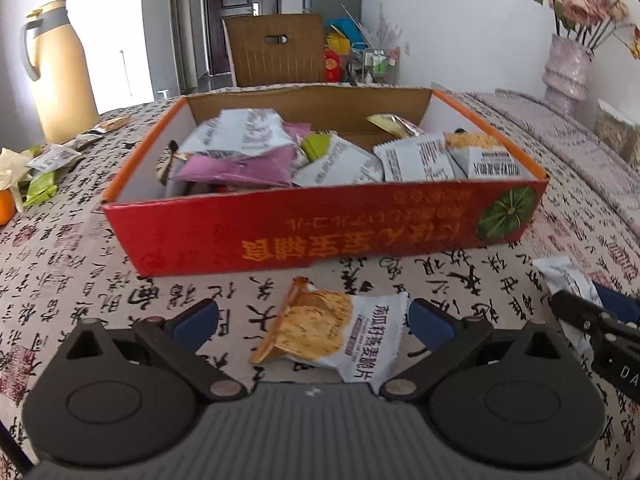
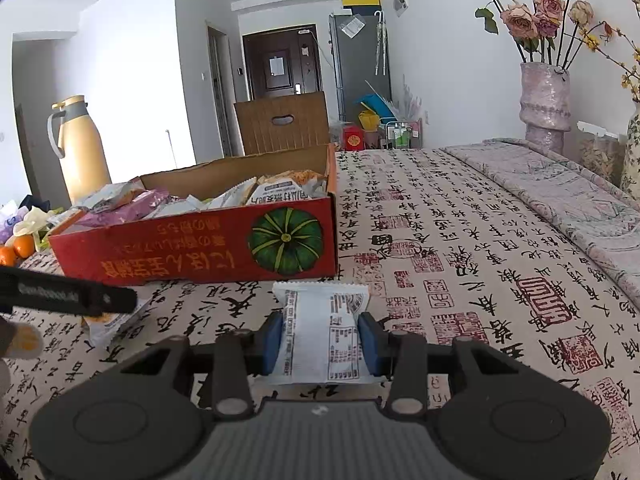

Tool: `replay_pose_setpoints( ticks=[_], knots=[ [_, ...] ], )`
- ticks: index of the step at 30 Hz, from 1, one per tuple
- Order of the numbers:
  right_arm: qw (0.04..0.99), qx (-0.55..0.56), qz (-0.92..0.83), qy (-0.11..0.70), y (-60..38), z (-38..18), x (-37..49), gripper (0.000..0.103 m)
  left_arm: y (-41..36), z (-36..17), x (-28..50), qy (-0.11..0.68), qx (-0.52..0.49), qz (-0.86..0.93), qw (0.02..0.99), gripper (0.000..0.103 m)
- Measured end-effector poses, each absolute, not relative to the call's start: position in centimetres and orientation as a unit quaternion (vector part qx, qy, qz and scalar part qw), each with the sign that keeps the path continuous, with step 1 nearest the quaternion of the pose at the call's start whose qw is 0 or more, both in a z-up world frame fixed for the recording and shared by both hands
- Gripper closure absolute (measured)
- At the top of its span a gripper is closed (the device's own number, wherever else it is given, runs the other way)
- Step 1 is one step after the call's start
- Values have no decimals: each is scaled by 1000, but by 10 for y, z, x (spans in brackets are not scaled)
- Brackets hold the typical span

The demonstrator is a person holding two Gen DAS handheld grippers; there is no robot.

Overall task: Organize snacks
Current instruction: 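Grasp the cookie sachet with the left tool while the right tool holds its white sachet, then carry the cookie sachet and white sachet over the box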

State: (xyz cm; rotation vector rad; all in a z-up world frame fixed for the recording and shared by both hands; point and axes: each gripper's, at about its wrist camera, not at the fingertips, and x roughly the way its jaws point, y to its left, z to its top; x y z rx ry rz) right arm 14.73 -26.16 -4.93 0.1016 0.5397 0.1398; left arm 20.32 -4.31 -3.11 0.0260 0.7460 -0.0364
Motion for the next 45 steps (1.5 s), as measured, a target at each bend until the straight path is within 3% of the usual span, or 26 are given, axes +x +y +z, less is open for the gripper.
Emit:
replay_pose_setpoints(
  ticks=[10, 13, 15, 21, 36, 45],
  knots=[
    [960, 49, 73, 264, -260, -50, 147, 63, -42, -47, 215, 388, 7, -28, 921, 3],
    [961, 47, 73, 263, -259, -50, 147, 63, -45, -46, 213, 381, 12, -32, 924, 12],
    [961, 46, 72, 262, -259, -50, 147, 63, -45, -44, 211, 374, 12, -35, 927, 26],
    [963, 41, 70, 256, -258, -50, 145, 63, -47, -42, 207, 365, 15, -43, 930, 41],
    [966, 34, 66, 248, -256, -47, 141, 63, -45, -23, 185, 335, 21, -42, 941, 58],
    [970, 33, 69, 232, -255, -29, 133, 63, -44, -3, 175, 306, 15, -57, 950, 60]
  ],
)
